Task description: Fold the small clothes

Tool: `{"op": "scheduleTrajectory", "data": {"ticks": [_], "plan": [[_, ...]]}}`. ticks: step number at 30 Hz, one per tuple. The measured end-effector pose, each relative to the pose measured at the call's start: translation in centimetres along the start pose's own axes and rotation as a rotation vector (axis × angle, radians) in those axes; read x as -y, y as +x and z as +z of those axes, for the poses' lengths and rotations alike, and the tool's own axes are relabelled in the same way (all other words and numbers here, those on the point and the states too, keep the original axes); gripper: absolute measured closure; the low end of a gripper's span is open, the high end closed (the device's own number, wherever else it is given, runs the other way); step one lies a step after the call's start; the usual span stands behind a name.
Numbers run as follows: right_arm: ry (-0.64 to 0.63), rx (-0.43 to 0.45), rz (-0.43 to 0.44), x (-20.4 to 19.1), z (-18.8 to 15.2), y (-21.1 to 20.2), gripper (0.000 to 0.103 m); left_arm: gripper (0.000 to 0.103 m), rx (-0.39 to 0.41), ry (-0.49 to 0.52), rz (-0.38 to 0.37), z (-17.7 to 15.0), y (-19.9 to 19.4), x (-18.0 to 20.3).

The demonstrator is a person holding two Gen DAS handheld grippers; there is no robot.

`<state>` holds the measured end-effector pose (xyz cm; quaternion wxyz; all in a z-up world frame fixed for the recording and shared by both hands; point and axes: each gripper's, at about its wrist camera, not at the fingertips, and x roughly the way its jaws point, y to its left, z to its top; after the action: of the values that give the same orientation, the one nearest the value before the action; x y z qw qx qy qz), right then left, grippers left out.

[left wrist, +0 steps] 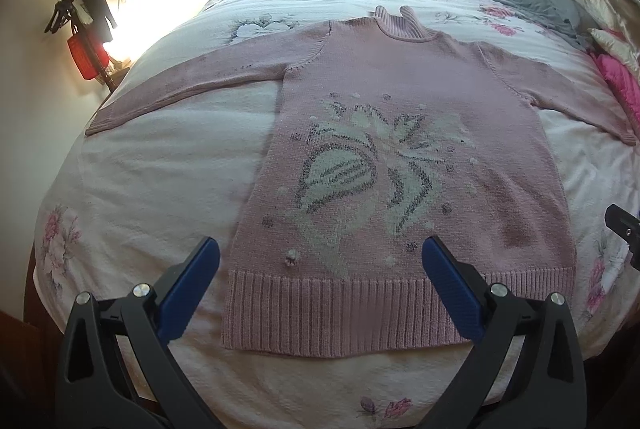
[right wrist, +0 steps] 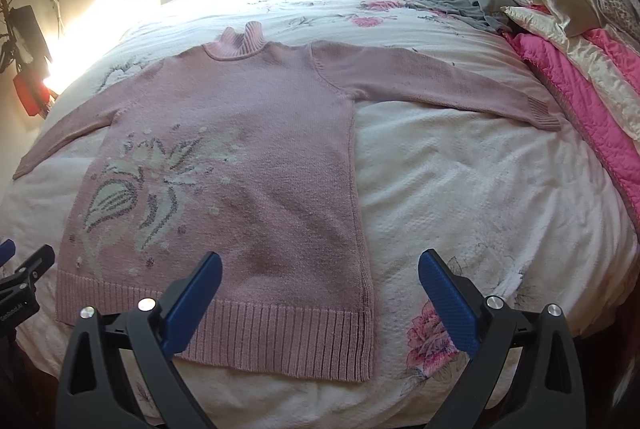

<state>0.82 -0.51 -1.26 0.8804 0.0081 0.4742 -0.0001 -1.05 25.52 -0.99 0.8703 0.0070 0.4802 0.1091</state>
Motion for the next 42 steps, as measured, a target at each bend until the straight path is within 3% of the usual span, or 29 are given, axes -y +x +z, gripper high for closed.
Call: {"op": "scheduleTrajectory", "data": {"ticks": [42], "plan": [[0.008, -0.009, 0.006, 0.84, 0.04, 0.56, 0.004, 0.003, -0.003, 0.012, 0.019, -0.37, 0.20, 0.01]]}}
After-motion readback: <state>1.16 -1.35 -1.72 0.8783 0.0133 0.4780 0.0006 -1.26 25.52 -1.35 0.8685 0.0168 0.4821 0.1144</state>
